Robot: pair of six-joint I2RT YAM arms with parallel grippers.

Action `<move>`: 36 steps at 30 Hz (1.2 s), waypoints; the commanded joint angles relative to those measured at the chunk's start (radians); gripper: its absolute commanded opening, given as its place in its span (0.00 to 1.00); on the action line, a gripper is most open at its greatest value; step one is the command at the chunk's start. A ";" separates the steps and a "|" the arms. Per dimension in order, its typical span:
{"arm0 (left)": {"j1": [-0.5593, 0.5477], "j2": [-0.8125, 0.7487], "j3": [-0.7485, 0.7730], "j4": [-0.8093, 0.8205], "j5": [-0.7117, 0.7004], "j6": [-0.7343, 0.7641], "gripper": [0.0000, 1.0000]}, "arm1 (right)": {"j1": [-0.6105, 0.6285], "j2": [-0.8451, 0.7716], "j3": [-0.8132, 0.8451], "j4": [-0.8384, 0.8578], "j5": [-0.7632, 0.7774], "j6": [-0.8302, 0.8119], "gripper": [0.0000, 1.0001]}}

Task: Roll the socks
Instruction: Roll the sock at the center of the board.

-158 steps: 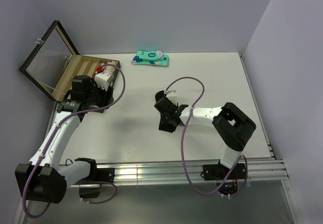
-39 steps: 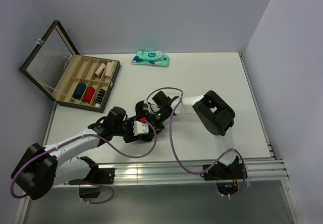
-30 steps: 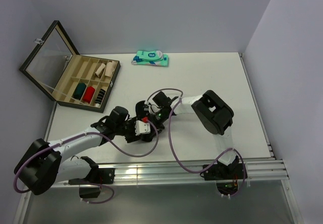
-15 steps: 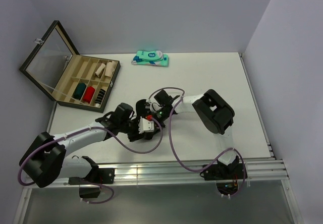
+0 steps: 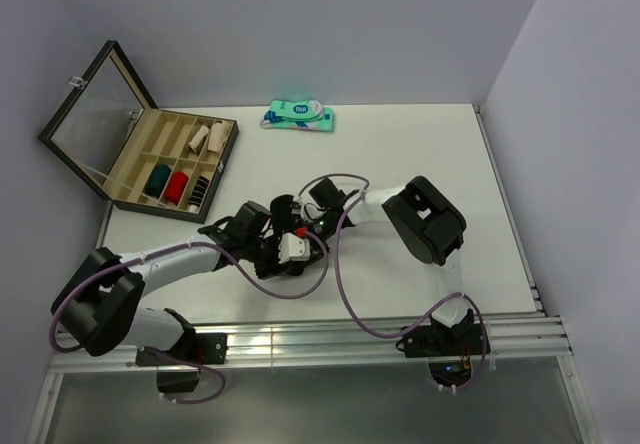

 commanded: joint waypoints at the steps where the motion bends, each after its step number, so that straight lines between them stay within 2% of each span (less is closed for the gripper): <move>1: -0.006 0.027 0.054 -0.029 0.013 -0.002 0.51 | -0.005 -0.045 -0.026 0.044 -0.021 0.022 0.16; 5: -0.006 0.049 0.063 -0.035 0.004 -0.013 0.38 | -0.005 -0.074 -0.047 0.083 -0.015 0.048 0.16; 7: -0.007 0.053 0.066 -0.044 0.010 -0.016 0.35 | -0.005 -0.088 -0.059 0.096 -0.007 0.053 0.16; 8: -0.006 0.061 0.068 -0.048 0.013 -0.016 0.29 | -0.005 -0.106 -0.065 0.107 -0.007 0.066 0.16; 13: -0.006 0.095 0.084 -0.081 0.024 -0.025 0.13 | -0.005 -0.152 -0.101 0.158 0.011 0.106 0.17; 14: -0.006 0.108 0.094 -0.088 0.030 -0.027 0.07 | -0.003 -0.175 -0.105 0.158 0.054 0.111 0.21; 16: -0.004 0.121 0.104 -0.116 0.039 -0.033 0.03 | -0.005 -0.209 -0.139 0.181 0.097 0.120 0.27; 17: -0.004 0.133 0.112 -0.125 0.041 -0.033 0.00 | -0.003 -0.252 -0.157 0.193 0.143 0.129 0.34; 20: -0.003 0.156 0.132 -0.180 0.051 -0.036 0.00 | -0.007 -0.341 -0.213 0.201 0.244 0.145 0.42; 26: 0.014 0.197 0.210 -0.317 0.102 -0.021 0.00 | -0.008 -0.544 -0.375 0.259 0.485 0.215 0.47; 33: 0.071 0.286 0.327 -0.577 0.169 0.039 0.00 | -0.005 -0.838 -0.610 0.346 0.772 0.246 0.47; 36: 0.080 0.355 0.377 -0.642 0.188 0.059 0.00 | 0.032 -0.957 -0.653 0.351 0.928 0.217 0.47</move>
